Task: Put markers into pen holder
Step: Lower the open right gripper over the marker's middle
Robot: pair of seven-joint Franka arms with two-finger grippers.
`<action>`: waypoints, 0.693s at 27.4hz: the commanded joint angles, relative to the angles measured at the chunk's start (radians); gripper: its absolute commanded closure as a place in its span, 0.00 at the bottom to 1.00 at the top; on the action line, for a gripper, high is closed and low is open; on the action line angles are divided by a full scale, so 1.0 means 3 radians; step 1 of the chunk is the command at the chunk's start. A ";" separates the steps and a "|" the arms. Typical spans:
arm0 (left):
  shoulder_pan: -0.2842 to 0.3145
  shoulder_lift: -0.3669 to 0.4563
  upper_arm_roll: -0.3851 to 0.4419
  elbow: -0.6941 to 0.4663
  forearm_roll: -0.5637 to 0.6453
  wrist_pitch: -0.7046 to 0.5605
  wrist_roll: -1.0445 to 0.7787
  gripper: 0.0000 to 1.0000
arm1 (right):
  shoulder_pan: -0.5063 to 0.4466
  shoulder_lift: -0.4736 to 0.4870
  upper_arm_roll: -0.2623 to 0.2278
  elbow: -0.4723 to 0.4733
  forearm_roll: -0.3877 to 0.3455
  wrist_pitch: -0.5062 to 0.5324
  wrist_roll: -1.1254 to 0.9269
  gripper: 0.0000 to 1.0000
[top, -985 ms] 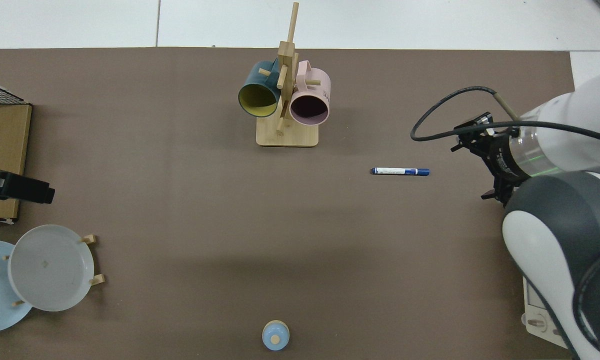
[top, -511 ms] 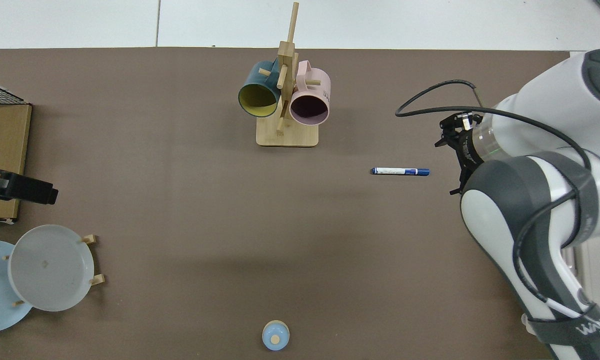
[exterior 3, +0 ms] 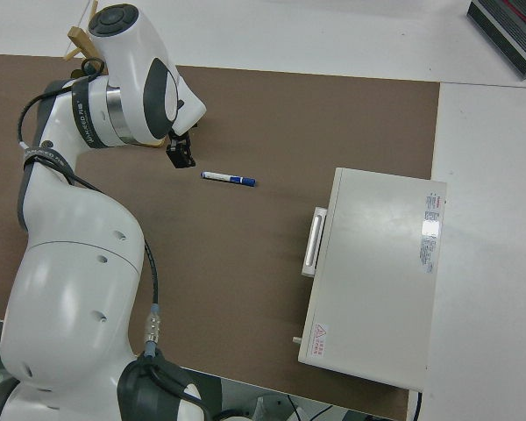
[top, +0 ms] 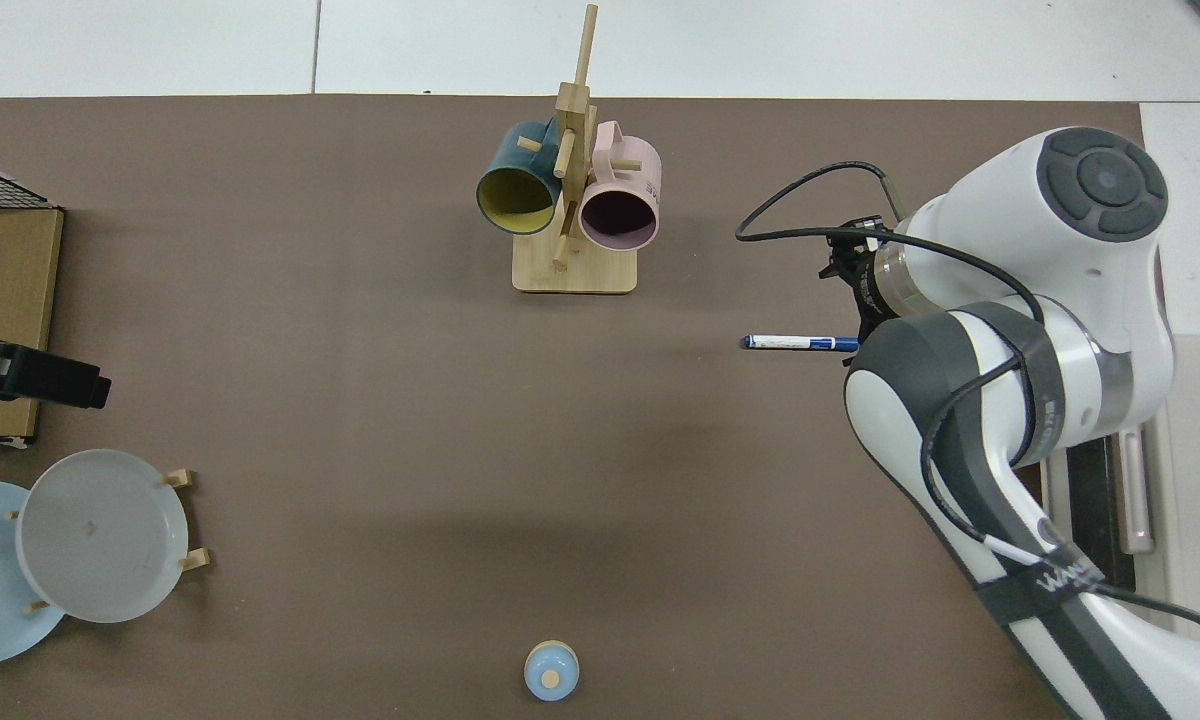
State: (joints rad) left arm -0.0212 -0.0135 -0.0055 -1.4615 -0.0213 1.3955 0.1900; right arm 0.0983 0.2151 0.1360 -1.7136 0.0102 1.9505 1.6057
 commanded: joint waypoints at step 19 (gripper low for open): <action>-0.0037 -0.0098 -0.0012 -0.0083 0.0025 -0.0162 -0.0015 0.00 | -0.0087 0.0433 0.0022 -0.0674 -0.0024 0.1260 0.0063 0.05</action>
State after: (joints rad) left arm -0.0221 -0.0155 -0.0170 -1.4616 -0.0213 1.3680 0.1900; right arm 0.0862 0.3399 0.1346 -1.8795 0.0103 2.2657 1.6058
